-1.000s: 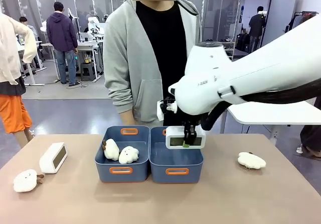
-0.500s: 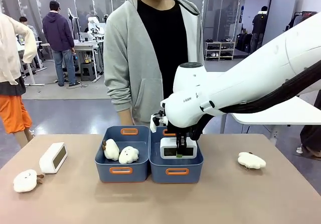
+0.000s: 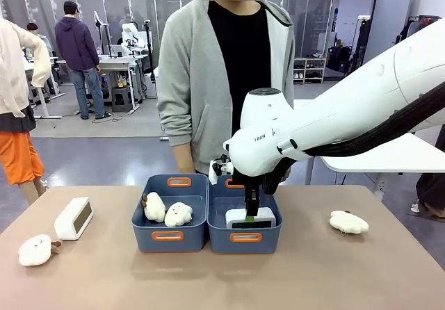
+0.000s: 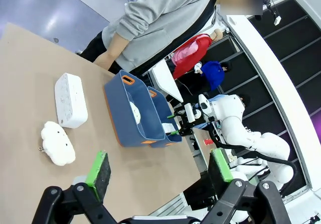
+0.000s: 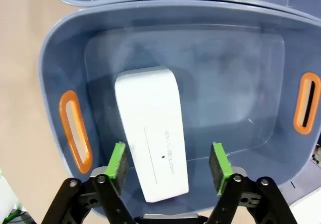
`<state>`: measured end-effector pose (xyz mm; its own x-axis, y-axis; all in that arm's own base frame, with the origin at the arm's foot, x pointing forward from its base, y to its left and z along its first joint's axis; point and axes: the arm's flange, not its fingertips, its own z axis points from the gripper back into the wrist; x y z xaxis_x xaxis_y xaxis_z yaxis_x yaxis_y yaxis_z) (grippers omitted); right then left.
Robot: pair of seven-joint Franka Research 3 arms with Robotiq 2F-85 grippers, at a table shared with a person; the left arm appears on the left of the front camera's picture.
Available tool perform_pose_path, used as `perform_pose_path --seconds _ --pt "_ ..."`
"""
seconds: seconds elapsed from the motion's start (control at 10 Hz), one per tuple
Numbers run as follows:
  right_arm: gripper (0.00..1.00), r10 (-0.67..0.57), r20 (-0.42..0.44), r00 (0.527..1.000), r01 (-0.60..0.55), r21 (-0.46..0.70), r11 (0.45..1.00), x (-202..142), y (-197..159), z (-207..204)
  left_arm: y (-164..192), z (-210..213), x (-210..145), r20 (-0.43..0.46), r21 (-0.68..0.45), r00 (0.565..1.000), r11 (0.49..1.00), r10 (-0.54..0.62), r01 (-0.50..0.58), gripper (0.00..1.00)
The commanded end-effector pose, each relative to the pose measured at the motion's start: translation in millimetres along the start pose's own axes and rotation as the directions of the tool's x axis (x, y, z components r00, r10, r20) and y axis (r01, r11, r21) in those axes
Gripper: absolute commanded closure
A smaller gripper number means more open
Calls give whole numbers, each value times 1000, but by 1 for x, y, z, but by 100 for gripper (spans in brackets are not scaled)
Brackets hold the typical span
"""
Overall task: Sort the digital clocks into the basket.
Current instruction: Pick up the Digital clock from the table and place it into the empty Plastic storage basket.
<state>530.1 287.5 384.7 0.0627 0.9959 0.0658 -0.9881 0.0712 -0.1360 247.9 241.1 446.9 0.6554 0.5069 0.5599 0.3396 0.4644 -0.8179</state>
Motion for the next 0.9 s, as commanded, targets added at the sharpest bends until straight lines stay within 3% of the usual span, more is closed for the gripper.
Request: perform_pose_path --seconds 0.0,0.2,0.3,0.8 --pt "0 -9 18 1000 9 5 1000 -8 7 11 0 1 2 13 -23 1000 1000 -15 15 0" --pt "0 -7 28 1000 6 26 1000 -20 13 20 0 1 2 13 -23 1000 1000 -15 15 0" --pt "0 -9 8 1000 9 -10 1000 -3 1 10 0 1 2 13 -23 1000 1000 -15 15 0" --pt "0 -9 8 1000 9 -10 1000 -3 1 10 0 1 2 13 -23 1000 1000 -15 15 0"
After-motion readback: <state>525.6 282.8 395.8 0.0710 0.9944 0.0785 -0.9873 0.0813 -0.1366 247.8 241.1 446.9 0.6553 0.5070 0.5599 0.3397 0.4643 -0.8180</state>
